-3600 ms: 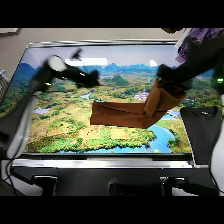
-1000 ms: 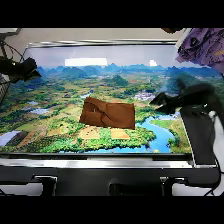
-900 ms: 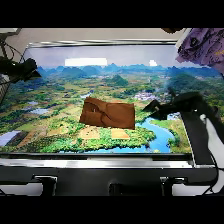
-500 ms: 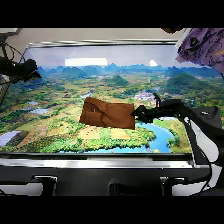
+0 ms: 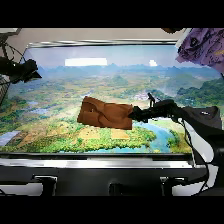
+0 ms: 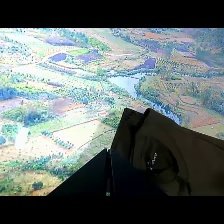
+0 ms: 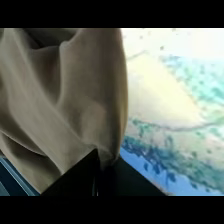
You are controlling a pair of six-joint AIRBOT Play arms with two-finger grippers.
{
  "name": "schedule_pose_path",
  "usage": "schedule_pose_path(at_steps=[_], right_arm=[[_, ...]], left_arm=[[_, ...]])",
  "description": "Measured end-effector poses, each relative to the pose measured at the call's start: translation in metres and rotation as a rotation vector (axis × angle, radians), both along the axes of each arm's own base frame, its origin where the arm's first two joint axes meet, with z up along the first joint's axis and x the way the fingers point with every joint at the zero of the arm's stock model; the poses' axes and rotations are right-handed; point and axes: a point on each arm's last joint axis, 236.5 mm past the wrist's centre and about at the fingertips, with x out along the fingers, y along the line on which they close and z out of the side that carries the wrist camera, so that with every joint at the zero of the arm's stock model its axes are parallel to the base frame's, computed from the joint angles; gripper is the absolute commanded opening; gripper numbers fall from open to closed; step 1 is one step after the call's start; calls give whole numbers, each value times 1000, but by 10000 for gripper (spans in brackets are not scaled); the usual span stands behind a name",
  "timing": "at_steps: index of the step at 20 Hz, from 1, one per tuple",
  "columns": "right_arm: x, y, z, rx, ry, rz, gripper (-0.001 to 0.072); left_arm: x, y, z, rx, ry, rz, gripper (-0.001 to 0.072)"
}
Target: Fold the clothes and pants, and hang the long-sleeved shirts on hangers.
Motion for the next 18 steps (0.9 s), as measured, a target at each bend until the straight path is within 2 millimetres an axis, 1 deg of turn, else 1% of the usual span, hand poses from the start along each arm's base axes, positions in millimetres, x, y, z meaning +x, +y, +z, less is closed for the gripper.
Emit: schedule_pose_path(at_steps=[1,3,5,7,9,10,12,13,15,18], right_arm=[[4,2,5,-1,-18,2,23],[25,-2,23,-2,-74,-24,23],[53,-20,45,-20,-130,-76,23],[86,-52,69,-55,-192,-151,23],[113,-92,93,-89,-238,-237,23],[126,-116,105,-105,-259,-292,23],[143,-165,124,-133,-284,-399,23],[149,-190,133,-146,-289,-455,23],[153,-242,148,-162,-289,-577,23],[144,-307,168,-186,-277,-737,23]], left_arm=[[0,0,0,0,0,0,15],[0,0,0,0,0,0,14],[0,0,0,0,0,0,14],[0,-1,-1,0,2,-2,14],[1,-4,-2,-1,5,-7,14],[1,-5,-3,-1,7,-11,14],[2,-9,-7,-2,16,-19,14],[2,-10,-9,-3,20,-22,14],[3,-14,-13,-5,28,-27,14],[4,-16,-16,-5,33,-32,14]])
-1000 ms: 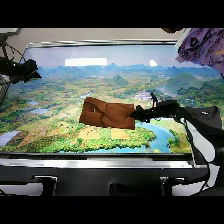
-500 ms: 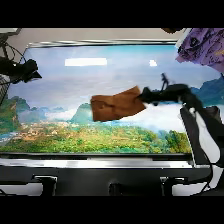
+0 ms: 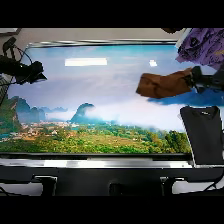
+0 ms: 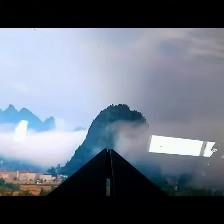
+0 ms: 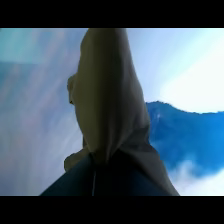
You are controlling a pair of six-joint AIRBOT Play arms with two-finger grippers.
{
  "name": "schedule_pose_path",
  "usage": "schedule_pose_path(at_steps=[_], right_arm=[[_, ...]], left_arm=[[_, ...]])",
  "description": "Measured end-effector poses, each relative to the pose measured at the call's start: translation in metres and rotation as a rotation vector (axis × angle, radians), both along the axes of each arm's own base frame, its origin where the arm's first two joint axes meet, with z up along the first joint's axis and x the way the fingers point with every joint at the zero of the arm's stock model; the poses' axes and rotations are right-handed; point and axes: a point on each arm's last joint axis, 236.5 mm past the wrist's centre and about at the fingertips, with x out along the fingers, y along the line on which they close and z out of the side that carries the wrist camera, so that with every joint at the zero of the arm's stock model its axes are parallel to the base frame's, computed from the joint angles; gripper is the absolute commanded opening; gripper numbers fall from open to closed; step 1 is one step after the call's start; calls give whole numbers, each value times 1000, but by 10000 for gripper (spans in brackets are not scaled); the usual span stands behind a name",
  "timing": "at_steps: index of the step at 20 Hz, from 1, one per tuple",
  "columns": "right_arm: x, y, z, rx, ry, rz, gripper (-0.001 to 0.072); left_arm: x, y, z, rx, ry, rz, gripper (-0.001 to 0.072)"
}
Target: Fold the clothes and pants, and hang the long-sleeved shirts on hangers.
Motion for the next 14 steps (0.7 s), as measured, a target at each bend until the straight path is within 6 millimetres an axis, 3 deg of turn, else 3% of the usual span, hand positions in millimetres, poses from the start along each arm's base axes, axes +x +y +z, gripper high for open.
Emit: schedule_pose_path(at_steps=[3,6,14], right_arm=[[-18,-50,19,-12,11,-141,23],[-39,-80,39,-49,27,-245,23],[-94,-117,99,-140,41,-497,23]], left_arm=[[0,-1,-1,-1,2,-1,14],[-1,-2,-2,-7,12,8,15],[-8,-7,-3,-32,44,2,15]])
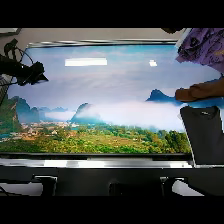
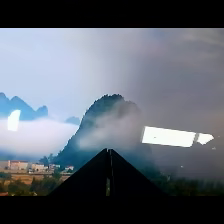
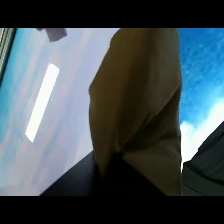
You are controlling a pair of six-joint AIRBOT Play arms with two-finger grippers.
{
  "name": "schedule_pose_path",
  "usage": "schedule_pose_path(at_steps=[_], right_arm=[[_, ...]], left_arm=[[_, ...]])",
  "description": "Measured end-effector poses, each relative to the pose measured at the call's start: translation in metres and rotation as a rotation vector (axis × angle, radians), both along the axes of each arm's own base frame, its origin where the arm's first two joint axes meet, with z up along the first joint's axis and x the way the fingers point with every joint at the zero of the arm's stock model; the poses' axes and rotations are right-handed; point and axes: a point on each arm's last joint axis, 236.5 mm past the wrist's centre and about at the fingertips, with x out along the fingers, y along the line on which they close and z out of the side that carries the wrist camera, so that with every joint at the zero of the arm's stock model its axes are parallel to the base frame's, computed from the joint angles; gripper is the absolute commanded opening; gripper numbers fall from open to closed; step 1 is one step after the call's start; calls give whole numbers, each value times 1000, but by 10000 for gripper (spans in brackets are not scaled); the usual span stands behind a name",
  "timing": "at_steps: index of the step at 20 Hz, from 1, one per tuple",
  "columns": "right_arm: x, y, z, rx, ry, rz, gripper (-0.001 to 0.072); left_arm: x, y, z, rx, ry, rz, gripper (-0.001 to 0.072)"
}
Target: Fold the clothes and pants, and hang the long-sleeved shirts on hangers.
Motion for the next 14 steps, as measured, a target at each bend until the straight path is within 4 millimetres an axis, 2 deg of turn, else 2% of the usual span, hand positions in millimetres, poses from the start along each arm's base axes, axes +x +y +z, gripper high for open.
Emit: schedule_pose_path(at_steps=[7,11,14], right_arm=[[-39,-5,20,-28,50,-105,24],[-61,-6,19,-42,117,-138,24],[-82,-9,11,-59,205,-162,26]], left_arm=[[-6,-2,-1,-3,25,-10,15],[-7,-2,-2,-4,30,-12,14],[-10,-2,-2,-4,39,-16,15]])
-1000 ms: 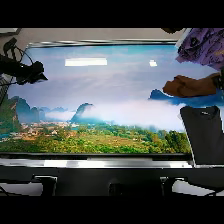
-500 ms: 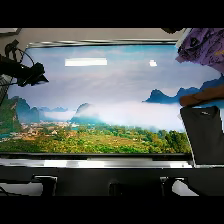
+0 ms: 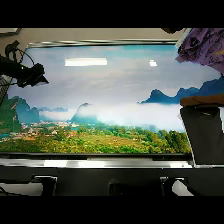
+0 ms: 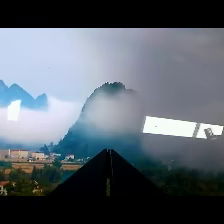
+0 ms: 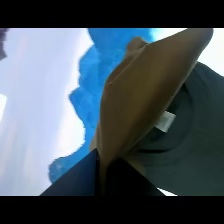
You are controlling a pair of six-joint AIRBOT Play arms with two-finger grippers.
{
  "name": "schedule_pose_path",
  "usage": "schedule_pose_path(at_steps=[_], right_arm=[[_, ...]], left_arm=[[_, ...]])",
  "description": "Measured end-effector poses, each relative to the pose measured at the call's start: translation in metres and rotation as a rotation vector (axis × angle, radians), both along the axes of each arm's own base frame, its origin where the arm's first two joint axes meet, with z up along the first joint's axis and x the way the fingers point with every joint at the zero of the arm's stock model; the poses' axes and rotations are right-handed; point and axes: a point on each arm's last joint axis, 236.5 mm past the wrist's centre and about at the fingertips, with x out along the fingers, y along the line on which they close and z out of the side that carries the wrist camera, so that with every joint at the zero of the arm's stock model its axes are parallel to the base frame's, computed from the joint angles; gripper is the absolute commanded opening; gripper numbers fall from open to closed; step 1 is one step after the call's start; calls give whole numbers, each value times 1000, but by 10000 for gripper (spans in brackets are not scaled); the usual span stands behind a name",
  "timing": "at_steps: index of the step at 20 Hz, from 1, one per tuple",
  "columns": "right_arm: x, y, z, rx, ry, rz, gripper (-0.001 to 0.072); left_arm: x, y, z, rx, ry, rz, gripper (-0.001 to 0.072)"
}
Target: Fold the clothes and pants, and hang the long-sleeved shirts on hangers.
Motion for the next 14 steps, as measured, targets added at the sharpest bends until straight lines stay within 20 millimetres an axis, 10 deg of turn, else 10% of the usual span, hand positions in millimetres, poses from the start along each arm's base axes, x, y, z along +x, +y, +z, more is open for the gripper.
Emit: schedule_pose_path(at_steps=[14], right_arm=[[-96,-3,-76,-11,500,31,25]], left_arm=[[-6,-1,0,1,22,-9,14]])
